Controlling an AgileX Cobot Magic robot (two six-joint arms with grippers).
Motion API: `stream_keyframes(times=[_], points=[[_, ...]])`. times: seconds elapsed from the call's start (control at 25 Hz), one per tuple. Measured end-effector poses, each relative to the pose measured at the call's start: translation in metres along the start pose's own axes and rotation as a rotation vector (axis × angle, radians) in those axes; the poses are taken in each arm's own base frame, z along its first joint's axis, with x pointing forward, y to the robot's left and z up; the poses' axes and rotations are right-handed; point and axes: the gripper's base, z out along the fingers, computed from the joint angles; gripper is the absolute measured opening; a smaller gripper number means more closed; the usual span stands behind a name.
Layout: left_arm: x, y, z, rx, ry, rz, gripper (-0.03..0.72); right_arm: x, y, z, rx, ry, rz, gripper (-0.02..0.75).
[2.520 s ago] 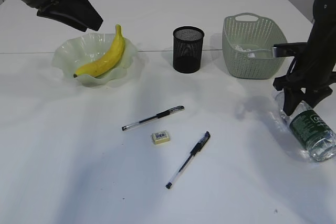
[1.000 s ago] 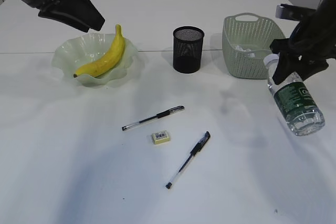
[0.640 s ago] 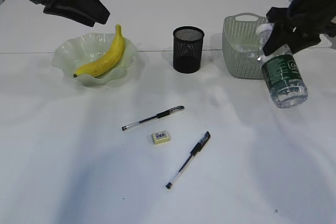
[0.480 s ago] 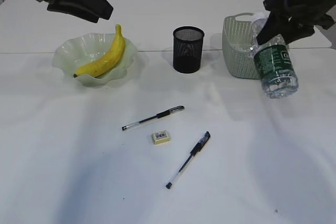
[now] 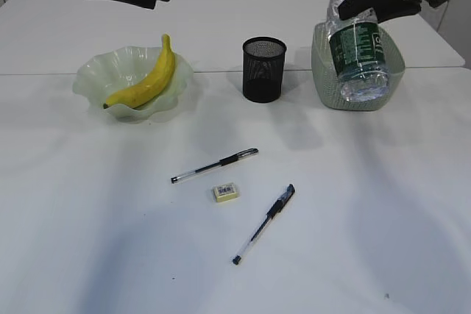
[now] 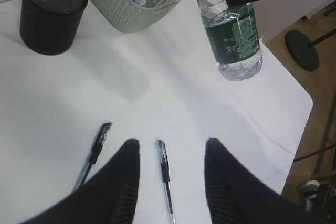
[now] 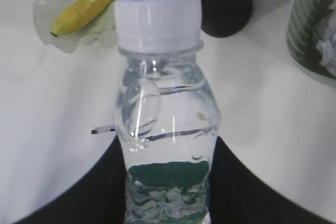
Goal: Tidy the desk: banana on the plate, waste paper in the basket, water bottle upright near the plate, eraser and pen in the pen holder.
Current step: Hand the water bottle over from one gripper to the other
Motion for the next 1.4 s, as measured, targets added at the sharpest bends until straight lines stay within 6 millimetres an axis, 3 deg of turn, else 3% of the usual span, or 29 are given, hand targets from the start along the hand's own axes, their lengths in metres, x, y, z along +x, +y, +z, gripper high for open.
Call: stream_keyframes(times=[0.32, 0.64, 1.0, 1.4], points=[[-0.005, -0.006, 0.000, 0.062, -0.054, 0.047, 0.284, -0.007, 0.019, -0.007, -0.163, -0.093, -0.102, 0.286], [-0.012, -0.018, -0.003, 0.178, -0.148, 0.207, 0.284, -0.011, 0.028, -0.012, -0.229, -0.153, -0.231, 0.286], [-0.022, -0.033, -0.010, 0.297, -0.308, 0.387, 0.284, -0.011, 0.053, -0.045, -0.220, -0.234, -0.389, 0.286], [-0.022, -0.033, -0.011, 0.293, -0.328, 0.455, 0.284, -0.009, 0.080, -0.077, -0.259, -0.333, -0.516, 0.285]])
